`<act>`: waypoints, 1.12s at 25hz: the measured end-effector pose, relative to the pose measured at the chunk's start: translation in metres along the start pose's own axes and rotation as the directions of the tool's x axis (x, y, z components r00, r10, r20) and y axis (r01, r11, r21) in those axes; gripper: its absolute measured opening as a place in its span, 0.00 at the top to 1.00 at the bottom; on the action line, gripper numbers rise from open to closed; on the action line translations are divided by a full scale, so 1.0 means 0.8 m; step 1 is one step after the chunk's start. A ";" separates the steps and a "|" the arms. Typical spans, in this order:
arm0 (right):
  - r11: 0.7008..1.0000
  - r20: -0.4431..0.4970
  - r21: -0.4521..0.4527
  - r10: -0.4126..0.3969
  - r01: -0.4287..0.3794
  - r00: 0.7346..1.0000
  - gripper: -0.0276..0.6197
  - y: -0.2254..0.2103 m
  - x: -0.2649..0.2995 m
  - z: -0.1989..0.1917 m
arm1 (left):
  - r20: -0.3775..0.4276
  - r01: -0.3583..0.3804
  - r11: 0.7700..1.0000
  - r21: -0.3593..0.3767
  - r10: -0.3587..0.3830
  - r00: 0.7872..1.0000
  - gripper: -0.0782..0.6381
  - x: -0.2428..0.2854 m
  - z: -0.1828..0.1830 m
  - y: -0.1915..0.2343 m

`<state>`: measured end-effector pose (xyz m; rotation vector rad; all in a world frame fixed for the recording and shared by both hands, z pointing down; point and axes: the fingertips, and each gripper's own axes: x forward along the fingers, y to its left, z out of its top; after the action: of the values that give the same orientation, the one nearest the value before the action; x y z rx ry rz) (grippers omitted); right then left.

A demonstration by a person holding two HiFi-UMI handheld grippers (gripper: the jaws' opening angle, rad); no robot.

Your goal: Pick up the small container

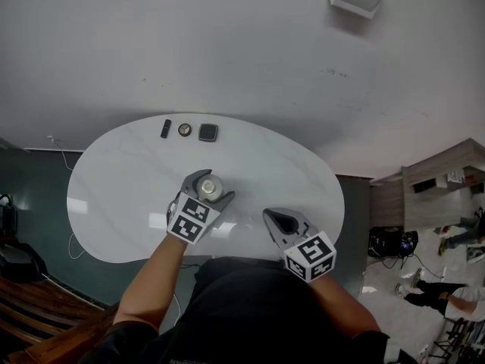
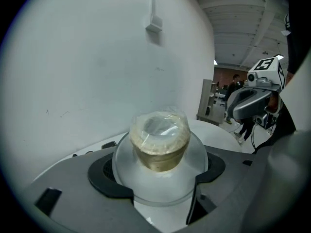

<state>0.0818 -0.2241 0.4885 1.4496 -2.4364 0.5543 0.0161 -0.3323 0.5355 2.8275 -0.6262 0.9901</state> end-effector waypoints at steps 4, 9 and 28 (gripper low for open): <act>1.000 0.020 -0.016 0.017 -0.017 1.000 0.96 0.001 0.006 0.016 | 0.005 -0.018 1.000 0.018 0.018 1.000 0.41 -0.031 0.009 -0.005; 0.999 0.039 -0.027 0.035 -0.034 0.999 0.96 0.004 0.012 0.030 | 0.018 -0.023 0.999 0.028 0.022 1.000 0.41 -0.063 0.015 -0.017; 0.990 0.005 -0.079 0.121 -0.120 0.993 0.96 0.021 0.033 0.041 | 0.029 -0.050 0.999 -0.008 0.050 0.998 0.41 -0.129 -0.001 -0.055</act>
<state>0.0536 -0.2521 0.4666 1.2839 -2.5357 0.4715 -0.0398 -0.2555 0.4753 2.8378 -0.7049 0.9541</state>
